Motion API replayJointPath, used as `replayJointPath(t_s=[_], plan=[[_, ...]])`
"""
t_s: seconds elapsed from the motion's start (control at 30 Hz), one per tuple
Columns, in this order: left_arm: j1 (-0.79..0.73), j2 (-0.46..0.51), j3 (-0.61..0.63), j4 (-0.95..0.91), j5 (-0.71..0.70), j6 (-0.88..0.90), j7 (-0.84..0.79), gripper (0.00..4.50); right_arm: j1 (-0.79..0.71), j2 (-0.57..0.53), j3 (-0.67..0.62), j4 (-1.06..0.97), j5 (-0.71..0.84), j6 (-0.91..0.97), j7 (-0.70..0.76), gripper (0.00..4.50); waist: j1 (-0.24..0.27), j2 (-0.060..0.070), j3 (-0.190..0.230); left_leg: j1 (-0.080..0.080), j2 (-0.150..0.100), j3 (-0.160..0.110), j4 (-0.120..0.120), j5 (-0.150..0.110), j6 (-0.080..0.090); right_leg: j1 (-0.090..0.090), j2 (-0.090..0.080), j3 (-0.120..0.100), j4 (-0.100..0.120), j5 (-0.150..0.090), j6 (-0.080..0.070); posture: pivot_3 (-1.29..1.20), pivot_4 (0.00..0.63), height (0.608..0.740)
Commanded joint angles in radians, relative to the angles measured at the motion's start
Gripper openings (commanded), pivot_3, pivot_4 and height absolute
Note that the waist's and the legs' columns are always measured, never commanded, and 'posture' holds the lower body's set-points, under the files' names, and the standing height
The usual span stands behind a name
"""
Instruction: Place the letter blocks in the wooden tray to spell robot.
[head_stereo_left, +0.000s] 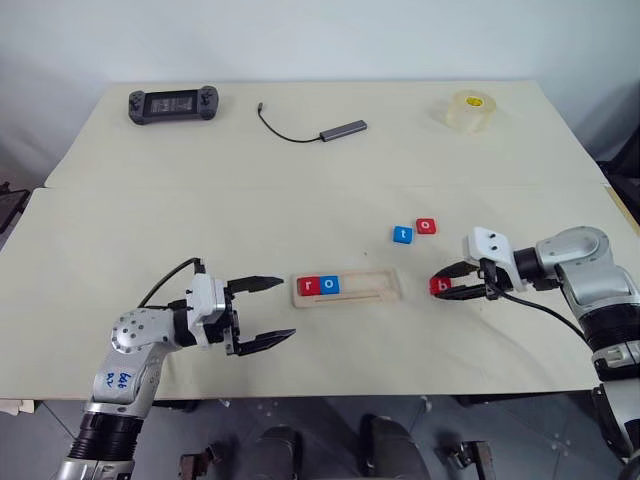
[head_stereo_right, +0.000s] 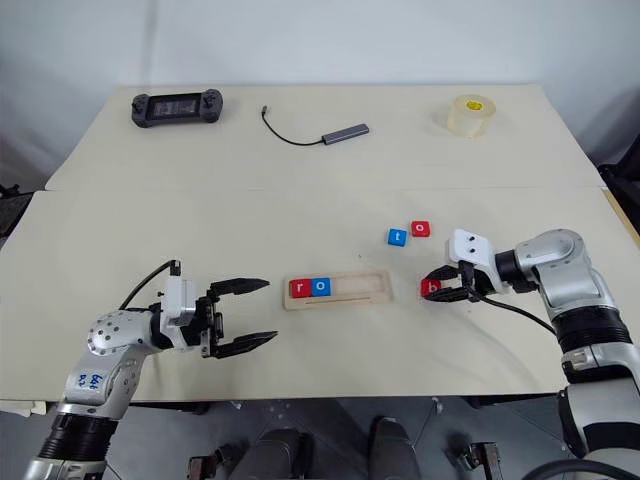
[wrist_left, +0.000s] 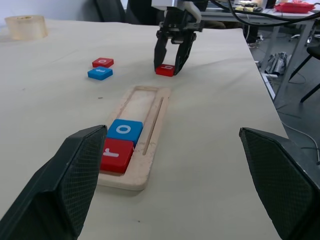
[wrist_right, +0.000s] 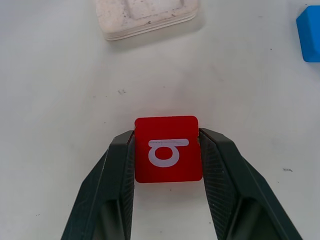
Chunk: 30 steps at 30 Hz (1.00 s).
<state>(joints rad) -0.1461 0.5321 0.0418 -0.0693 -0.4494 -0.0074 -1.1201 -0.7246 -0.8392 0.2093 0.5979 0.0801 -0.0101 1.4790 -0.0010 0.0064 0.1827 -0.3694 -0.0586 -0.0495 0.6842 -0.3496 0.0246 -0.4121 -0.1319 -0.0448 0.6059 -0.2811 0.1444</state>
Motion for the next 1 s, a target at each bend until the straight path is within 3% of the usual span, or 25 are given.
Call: replayJointPath(t_s=[0.03,0.17,0.33,0.5,1.0], plan=[[0.005,0.011,0.024,-0.037,-0.015,-0.011,0.008,4.50,-0.024,0.022,-0.008,-0.047,0.016,0.020,0.026,1.47,-0.001,0.000,0.000,0.000,0.000,0.000,0.000,0.000,0.000,0.000,0.000,0.000,0.000,0.000,0.000,0.00,0.150,0.740],[0.007,0.009,0.021,-0.035,-0.013,-0.013,0.011,4.50,-0.060,0.064,-0.008,-0.255,0.089,0.214,0.048,1.47,-0.006,0.002,0.001,-0.001,0.001,0.001,0.000,0.000,-0.001,-0.002,0.000,0.000,0.001,0.000,0.000,0.00,0.150,0.740],[0.010,0.002,0.015,-0.035,-0.007,-0.016,0.020,4.50,-0.101,0.116,0.064,-0.401,0.060,0.416,-0.014,1.47,0.000,0.003,0.002,-0.001,0.001,0.000,0.000,0.000,-0.002,-0.002,0.000,0.000,0.001,0.000,-0.001,0.00,0.150,0.740],[0.029,-0.002,0.009,-0.053,-0.005,-0.018,0.034,4.50,-0.151,0.250,0.140,-0.360,-0.019,0.387,-0.122,1.47,0.000,0.002,0.001,-0.001,0.000,-0.001,0.000,0.000,-0.002,-0.002,0.000,-0.001,0.002,0.000,-0.001,0.00,0.150,0.740],[0.073,0.014,0.034,-0.093,-0.006,-0.016,0.071,4.50,-0.167,0.314,0.174,-0.297,-0.043,0.347,-0.119,1.47,-0.005,0.002,0.001,-0.002,0.000,-0.002,0.000,0.000,-0.002,-0.002,0.000,-0.002,0.002,0.000,-0.001,0.00,0.150,0.740]])
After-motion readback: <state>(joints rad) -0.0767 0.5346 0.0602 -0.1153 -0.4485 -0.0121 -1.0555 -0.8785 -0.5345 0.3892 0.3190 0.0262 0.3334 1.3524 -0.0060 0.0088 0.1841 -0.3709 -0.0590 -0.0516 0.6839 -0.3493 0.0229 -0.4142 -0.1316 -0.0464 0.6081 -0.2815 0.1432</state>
